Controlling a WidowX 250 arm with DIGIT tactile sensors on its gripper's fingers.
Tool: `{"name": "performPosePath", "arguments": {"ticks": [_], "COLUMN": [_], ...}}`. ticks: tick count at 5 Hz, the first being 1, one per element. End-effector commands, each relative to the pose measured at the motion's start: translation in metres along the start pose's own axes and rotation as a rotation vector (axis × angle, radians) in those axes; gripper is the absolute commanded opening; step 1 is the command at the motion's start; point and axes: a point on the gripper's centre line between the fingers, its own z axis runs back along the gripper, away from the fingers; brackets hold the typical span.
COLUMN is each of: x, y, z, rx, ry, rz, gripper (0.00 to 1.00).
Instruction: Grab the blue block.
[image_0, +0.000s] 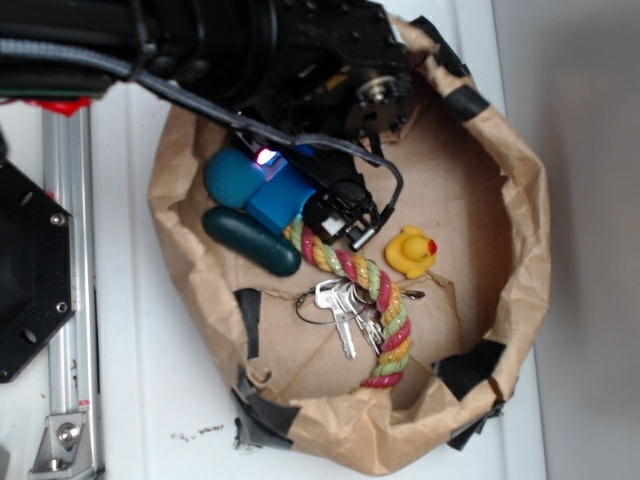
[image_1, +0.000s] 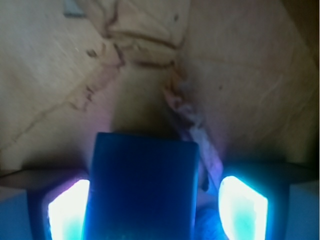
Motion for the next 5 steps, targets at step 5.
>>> {"name": "performPosePath", "arguments": {"ticks": [5], "x": [-0.008], "y": [-0.047], "z": [0.122], "rx": [-0.003], "ry": [-0.326], "rz": [-0.543], "gripper": [0.0]}}
